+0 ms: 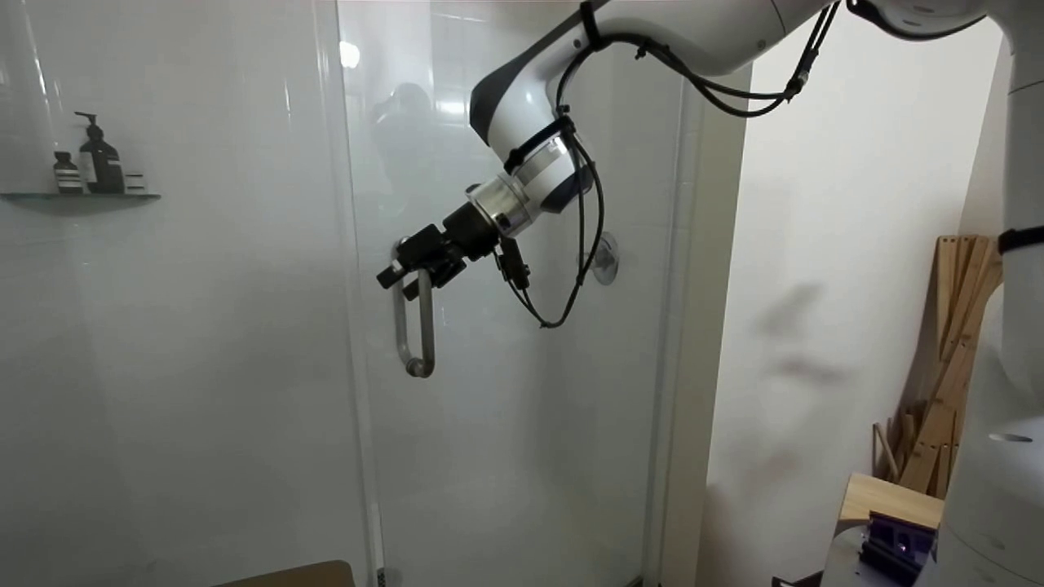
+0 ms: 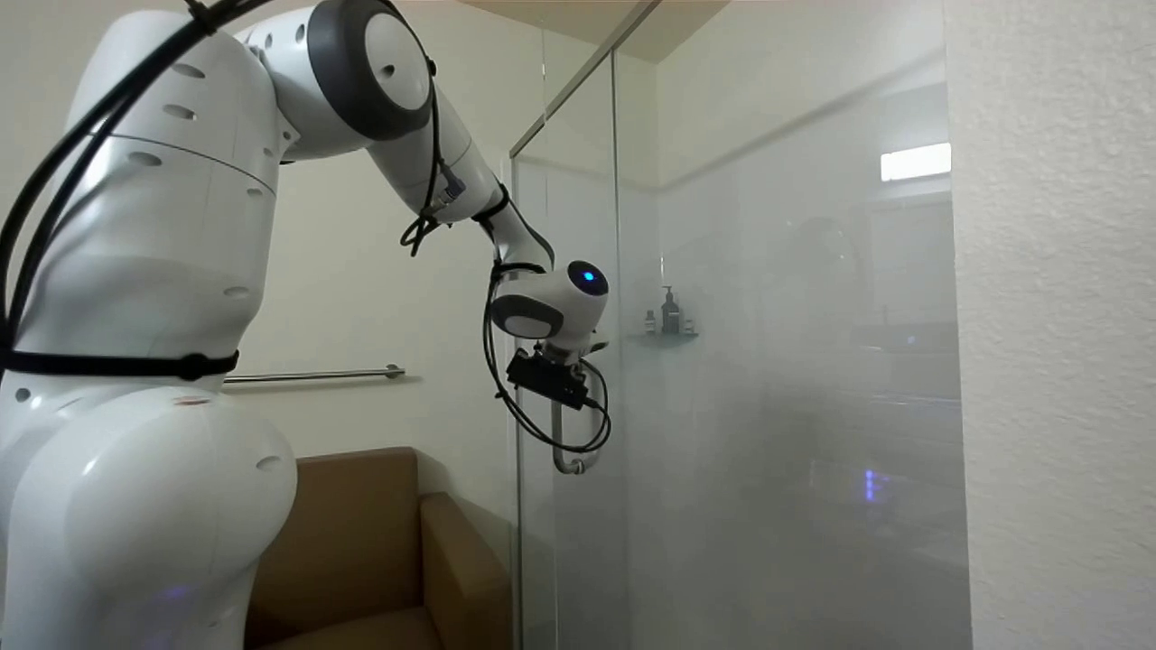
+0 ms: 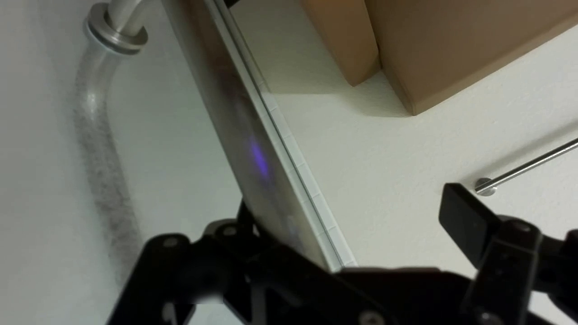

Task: Open the shower door.

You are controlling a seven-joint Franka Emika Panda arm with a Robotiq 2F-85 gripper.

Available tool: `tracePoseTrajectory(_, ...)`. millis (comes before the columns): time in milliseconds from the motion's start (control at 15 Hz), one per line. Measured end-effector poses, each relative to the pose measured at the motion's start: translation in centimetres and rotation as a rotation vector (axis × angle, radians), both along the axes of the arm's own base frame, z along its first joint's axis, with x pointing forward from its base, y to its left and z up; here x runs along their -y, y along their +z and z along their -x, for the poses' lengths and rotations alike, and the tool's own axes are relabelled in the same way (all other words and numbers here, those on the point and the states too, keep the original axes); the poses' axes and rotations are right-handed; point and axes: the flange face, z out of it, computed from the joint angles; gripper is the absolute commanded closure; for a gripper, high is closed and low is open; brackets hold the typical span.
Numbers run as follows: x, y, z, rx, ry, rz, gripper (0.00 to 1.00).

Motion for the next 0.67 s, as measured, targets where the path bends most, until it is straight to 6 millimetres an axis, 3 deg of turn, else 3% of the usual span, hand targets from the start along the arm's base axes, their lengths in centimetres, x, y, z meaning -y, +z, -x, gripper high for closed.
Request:
tracePoseTrajectory(333, 0.5, -0.4, 1.3, 0.002, 0.047, -0.057, 0.0)
tracePoseTrajectory(667, 0.8, -0.8, 4.9, 0.002, 0.095, -0.099, 0.0)
